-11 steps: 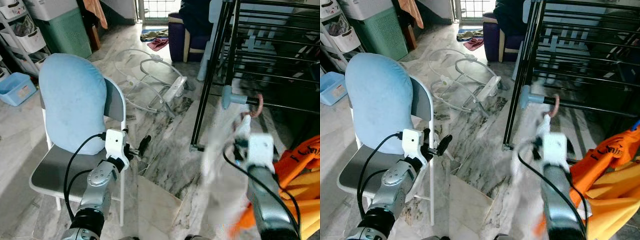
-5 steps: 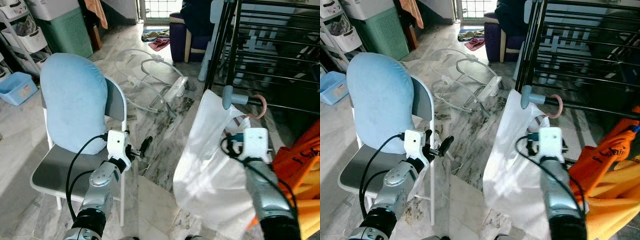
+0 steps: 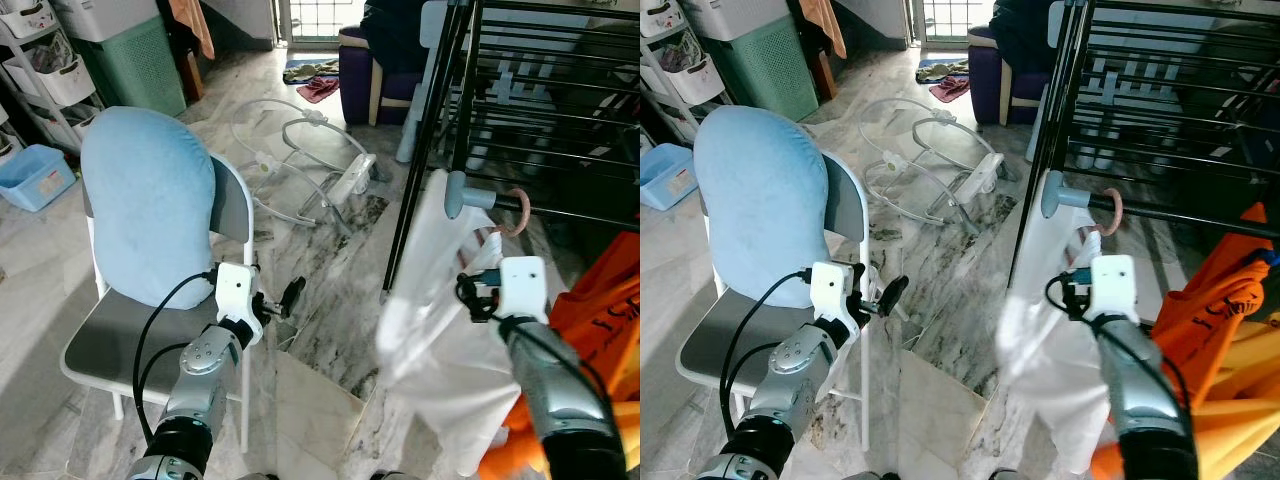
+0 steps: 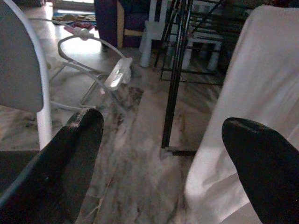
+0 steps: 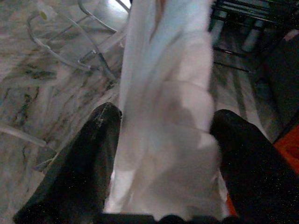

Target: Hang hanger

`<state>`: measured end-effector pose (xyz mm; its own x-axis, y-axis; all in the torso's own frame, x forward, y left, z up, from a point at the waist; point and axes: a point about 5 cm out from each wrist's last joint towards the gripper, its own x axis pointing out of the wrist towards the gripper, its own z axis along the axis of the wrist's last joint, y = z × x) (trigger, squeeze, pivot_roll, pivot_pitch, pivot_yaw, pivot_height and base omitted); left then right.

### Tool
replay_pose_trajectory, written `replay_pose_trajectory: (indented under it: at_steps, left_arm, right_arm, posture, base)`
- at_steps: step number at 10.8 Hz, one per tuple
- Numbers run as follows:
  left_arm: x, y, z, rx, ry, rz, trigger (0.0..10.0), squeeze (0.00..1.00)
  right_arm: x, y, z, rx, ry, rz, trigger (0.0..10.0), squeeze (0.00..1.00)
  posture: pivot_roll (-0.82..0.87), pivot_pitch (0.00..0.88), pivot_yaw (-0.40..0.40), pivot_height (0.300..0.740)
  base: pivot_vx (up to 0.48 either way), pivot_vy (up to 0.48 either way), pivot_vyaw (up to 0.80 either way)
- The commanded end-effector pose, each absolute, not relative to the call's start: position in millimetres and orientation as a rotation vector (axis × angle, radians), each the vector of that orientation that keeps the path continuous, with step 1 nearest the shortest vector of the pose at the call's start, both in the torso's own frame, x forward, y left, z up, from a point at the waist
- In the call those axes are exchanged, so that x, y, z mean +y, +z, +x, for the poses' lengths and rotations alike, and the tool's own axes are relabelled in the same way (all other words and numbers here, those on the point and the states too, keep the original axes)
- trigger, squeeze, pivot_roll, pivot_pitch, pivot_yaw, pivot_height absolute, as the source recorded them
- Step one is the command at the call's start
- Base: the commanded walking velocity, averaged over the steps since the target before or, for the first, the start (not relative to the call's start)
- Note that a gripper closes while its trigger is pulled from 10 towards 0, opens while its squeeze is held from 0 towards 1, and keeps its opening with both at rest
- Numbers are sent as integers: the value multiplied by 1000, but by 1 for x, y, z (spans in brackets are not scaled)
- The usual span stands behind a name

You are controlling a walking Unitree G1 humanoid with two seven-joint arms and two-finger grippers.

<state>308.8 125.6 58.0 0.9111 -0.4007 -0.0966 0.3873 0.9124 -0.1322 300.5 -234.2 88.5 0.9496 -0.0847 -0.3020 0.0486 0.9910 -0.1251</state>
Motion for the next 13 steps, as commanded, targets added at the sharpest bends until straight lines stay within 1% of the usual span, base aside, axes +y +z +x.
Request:
replay_pose_trajectory:
  at_steps: [1,7,12,13]
  left_arm:
    - [129,58,310,135,-403,-94,10000,0]
    - [126,56,310,149,-415,-87,10000,0]
    - [126,57,310,150,-418,-82,10000,0]
    - [126,57,310,150,-419,-81,10000,0]
  right_arm:
    - [-239,92,298,315,-73,-112,0,0]
    - [-232,74,287,407,-58,-84,0,0]
    - [-241,71,286,405,-106,-99,0,0]
    - [-248,72,287,398,-134,-118,0,0]
  posture:
    - [-117,50,54,740]
    - [-120,52,60,740]
    - [-117,50,63,740]
    - [-116,47,65,740]
  base:
    - [0,0,0]
    - [0,0,0]
    - [0,0,0]
    - [0,0,0]
